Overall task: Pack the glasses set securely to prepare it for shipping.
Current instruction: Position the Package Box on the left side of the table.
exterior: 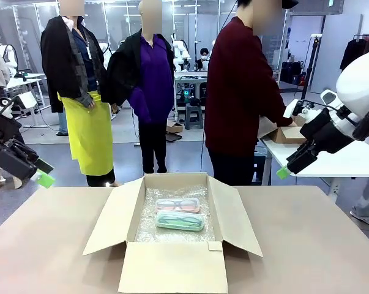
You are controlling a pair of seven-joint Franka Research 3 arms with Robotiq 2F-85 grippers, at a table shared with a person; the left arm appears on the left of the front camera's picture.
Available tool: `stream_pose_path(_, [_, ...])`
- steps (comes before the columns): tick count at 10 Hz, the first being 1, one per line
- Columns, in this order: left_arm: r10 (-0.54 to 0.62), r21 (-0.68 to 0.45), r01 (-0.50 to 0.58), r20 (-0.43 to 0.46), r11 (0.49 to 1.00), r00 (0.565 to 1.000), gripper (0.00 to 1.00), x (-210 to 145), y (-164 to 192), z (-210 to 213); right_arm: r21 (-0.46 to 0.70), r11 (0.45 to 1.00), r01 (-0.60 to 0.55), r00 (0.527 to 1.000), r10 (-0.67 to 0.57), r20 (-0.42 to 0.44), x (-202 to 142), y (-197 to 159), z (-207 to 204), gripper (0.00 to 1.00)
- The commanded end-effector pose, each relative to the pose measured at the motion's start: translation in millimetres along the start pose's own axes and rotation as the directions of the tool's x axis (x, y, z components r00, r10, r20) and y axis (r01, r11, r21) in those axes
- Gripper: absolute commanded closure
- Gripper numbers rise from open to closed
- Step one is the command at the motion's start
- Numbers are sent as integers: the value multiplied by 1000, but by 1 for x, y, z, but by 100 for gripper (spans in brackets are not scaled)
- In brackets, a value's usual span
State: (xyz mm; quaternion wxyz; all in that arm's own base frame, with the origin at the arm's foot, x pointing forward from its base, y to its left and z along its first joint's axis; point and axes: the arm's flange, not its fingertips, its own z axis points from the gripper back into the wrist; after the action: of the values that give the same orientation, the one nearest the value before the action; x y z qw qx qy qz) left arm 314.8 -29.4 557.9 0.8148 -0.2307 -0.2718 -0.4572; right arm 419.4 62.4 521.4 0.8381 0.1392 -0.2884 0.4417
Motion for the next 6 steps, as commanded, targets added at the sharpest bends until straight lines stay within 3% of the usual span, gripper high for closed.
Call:
stream_pose_path(1, [252,-105,-244,63,964,966,0,8,63,-1,3,1000,2,1000,-2,-17,4,1,1,0])
stream_pose_path(3, [446,-250,-423,43,871,894,0,-3,116,-28,3,1000,2,1000,-2,-17,4,1,1,0])
stream_pose_path(6, [613,-253,-585,47,771,788,0,-26,176,-72,3,1000,2,1000,-2,-17,4,1,1,0])
